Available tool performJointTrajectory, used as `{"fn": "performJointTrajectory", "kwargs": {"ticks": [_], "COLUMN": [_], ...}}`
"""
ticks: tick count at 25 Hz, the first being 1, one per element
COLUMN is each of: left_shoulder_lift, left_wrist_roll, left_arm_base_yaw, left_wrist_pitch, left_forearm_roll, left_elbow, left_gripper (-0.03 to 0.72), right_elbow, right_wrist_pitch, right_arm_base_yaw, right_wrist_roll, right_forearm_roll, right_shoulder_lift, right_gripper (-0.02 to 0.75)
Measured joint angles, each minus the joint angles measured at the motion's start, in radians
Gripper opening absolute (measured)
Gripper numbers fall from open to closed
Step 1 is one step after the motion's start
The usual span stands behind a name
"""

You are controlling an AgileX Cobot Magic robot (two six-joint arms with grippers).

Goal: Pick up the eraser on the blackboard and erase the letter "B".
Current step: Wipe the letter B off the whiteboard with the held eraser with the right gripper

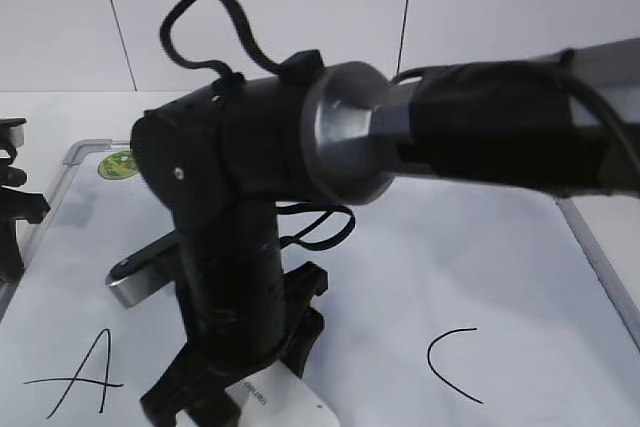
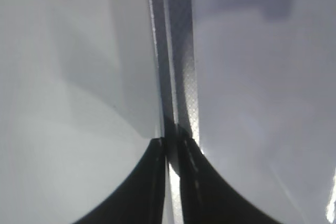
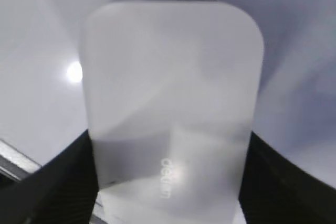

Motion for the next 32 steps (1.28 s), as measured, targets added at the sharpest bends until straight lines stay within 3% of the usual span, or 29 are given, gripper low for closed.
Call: {"fn": "performJointTrajectory", "kwargs": {"ticks": [5,17,24,32], "left_shoulder_lift": [0.000,0.000,0.000,0.000], "left_wrist_roll": [0.000,0.000,0.000,0.000], "left_arm_base_yaw": [0.000,0.000,0.000,0.000], "left_wrist_pitch": [0.004,0.005,0.005,0.005], "left_forearm_roll": [0.002,0.002,0.002,0.002], "left_elbow": [0.000,0.000,0.000,0.000], "left_gripper": [0.046,0.047,0.047,0.046], "right_elbow": [0.000,0.000,0.000,0.000], "right_wrist_pitch": [-0.005,-0.009,-0.009,-0.004], "right_arm_base_yaw": [0.081,0.089,0.059,-0.039], "right_wrist_roll": [0.000,0.006,0.000,-0.002], "right_forearm_roll": [0.006,-0.022,-0.002,0.070], "right_shoulder_lift": [0.000,0.000,0.000,0.002], "right_gripper": [0.529,0.528,0.528,0.528]}}
